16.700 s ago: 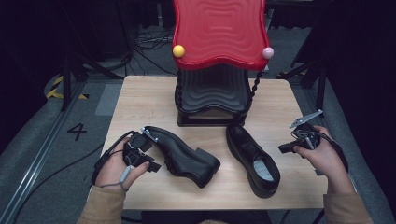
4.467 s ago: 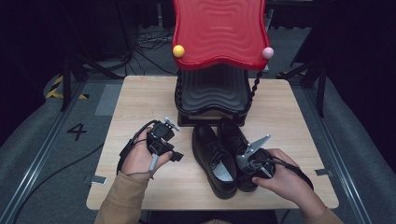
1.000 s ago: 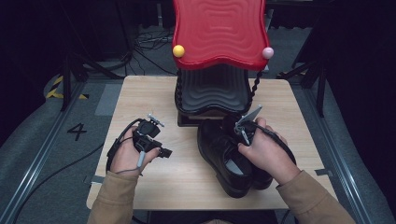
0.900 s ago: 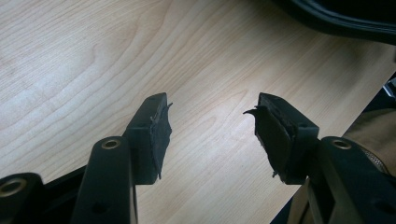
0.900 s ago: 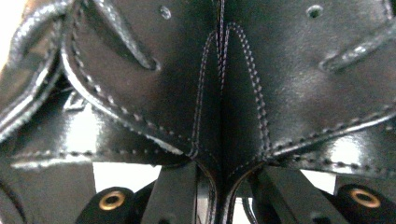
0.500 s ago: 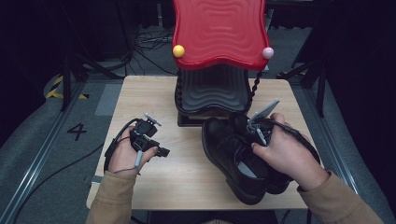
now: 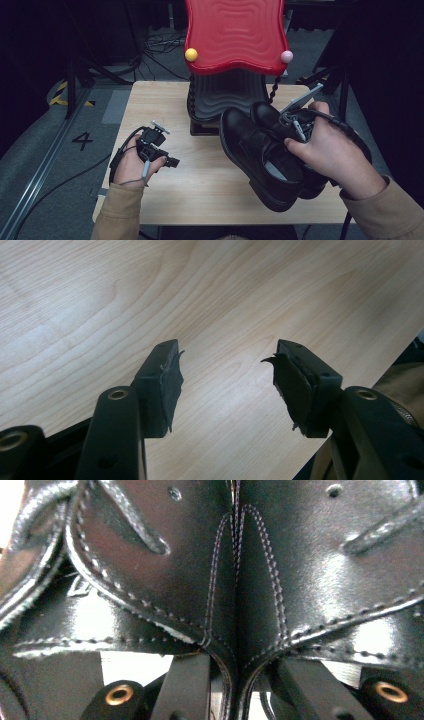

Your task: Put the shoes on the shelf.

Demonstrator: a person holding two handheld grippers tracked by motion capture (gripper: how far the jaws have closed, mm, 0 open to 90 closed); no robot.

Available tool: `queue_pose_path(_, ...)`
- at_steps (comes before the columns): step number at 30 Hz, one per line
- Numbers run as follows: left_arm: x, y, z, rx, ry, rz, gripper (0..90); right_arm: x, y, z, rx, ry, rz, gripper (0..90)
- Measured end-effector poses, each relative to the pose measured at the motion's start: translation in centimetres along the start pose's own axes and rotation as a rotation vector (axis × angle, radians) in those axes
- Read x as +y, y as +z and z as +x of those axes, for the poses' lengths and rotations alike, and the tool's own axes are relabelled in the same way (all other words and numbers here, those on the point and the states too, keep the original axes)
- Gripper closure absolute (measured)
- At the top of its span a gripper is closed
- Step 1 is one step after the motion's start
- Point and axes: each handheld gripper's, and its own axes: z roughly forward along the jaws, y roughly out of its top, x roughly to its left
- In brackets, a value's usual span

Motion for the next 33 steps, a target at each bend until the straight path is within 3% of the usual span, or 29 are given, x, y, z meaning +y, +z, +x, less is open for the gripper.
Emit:
queue_pose_path(2,-0.1,-0.1,0.0,0.026,-0.011,0.009,43.7,0.1,-0.7,0.2,0.003,-0.004,-0.004,82.1)
queue_pose_path(22,-1.7,-0.7,1.4,0.037,-0.064,0.003,42.4,2.2,-7.3,1.6,-0.009,-0.031,-0.051,82.0)
queue_pose_path(25,-2.1,-0.8,1.4,0.047,-0.085,0.000,42.2,2.7,-8.5,1.9,0.003,-0.042,-0.046,82.0)
queue_pose_path(28,-2.5,-1.2,1.4,0.051,-0.078,-0.013,42.1,3.5,-9.9,2.2,0.021,-0.044,-0.056,82.0)
queue_pose_path(33,-2.9,-1.4,1.4,0.058,-0.090,-0.020,41.6,4.5,-11.2,2.6,0.010,-0.040,-0.070,82.0)
